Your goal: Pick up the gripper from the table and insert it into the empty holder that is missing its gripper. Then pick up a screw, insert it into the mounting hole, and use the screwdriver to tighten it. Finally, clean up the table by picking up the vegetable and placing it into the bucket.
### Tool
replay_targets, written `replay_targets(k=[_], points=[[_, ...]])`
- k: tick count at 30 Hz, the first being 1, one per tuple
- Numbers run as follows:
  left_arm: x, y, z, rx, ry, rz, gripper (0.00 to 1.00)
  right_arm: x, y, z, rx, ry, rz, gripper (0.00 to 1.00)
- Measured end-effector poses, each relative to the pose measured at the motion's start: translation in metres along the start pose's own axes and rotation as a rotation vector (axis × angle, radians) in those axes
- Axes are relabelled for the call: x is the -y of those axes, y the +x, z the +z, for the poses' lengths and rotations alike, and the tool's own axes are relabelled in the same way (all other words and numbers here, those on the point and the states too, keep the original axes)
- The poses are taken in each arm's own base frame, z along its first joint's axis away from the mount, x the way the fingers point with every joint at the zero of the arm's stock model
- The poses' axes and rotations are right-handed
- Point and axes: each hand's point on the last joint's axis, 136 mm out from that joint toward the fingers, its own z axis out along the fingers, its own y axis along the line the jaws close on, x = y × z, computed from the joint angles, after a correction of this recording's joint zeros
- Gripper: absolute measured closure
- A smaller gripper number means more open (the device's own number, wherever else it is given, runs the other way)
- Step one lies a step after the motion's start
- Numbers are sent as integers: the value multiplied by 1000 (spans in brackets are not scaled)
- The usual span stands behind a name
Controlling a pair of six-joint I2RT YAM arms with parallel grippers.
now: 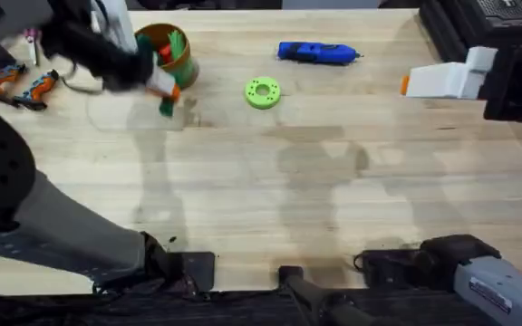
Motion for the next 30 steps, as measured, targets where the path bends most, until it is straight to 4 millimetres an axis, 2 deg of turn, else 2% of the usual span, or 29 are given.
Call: replay_targets(k=[5, 8, 11, 13, 18, 21, 24, 30], points=[[18, -60, -45, 184, 11, 126, 985, 0, 0, 0, 0, 0, 0, 8], [21, -95, -72, 303, -37, 191, 985, 0, 0, 0, 0, 0, 0, 8], [18, -123, -92, 399, -102, 203, 986, 0, -1, 0, 4, -1, 0, 7], [14, -132, -98, 433, -134, 180, 986, 0, -2, 0, 10, -2, -1, 8], [3, -132, -97, 431, -174, 98, 987, -1, -3, 0, 13, -2, -1, 8], [-6, -132, -89, 412, -197, 67, 987, -1, -4, 0, 17, -3, -2, 9], [-17, -132, -72, 377, -203, 39, 978, -1, -6, 0, 25, -4, -3, 7], [-38, -127, -35, 298, -194, -22, 879, -1, -6, 0, 25, -4, -2, 9]])
